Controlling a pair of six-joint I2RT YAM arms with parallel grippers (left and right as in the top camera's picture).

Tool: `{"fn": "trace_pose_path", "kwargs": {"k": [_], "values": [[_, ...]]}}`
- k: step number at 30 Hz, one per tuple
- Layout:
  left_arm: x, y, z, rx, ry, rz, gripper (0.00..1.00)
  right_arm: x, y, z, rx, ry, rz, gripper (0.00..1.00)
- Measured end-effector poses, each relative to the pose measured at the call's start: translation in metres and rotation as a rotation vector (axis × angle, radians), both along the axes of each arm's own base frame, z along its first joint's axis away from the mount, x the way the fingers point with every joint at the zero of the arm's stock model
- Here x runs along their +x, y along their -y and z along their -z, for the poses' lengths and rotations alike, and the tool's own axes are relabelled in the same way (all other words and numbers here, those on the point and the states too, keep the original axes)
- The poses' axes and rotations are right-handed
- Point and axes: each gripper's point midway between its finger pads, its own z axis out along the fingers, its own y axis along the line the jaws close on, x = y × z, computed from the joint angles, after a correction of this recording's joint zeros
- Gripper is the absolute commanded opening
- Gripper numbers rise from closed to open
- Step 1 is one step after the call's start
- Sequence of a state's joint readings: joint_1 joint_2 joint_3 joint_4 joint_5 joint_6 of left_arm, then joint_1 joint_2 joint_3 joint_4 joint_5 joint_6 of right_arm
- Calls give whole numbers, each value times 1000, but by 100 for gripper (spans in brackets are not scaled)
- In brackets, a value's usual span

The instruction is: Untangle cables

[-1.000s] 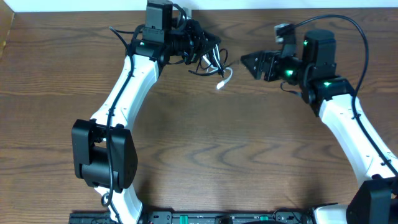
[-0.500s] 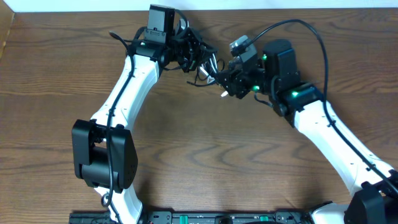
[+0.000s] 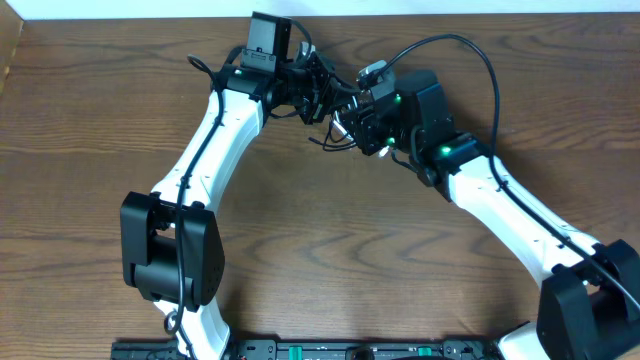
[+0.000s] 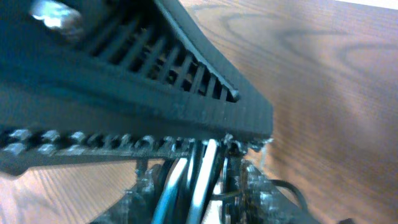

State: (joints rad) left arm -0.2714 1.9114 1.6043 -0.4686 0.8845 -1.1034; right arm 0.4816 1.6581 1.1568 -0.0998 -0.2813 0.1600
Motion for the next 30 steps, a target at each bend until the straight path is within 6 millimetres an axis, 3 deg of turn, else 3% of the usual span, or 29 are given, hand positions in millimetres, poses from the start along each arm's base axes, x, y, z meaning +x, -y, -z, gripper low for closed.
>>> {"fn": "trace_pose_path", "kwargs": {"k": [3,4,9,13,15,20,27,30], "values": [[2,-2,2,14,4,-13,7,3,-2,2,12,-4,19,4],[3,-3,3,22,6,-19,8,5,-2,1,14,1,23,1],[4,-2,4,58,109,39,8,7,5,5,79,-84,92,1],[5,-4,2,105,303,163,17,8,15,5,159,-170,99,1],[11,-19,1,135,427,221,23,11,30,9,186,-225,142,1],[20,-64,1,168,570,277,25,25,73,9,275,-315,248,1],[-3,-48,7,175,667,441,29,19,71,-1,408,-419,228,1],[-9,-42,5,157,722,496,34,28,84,-15,501,-426,232,1]]}}
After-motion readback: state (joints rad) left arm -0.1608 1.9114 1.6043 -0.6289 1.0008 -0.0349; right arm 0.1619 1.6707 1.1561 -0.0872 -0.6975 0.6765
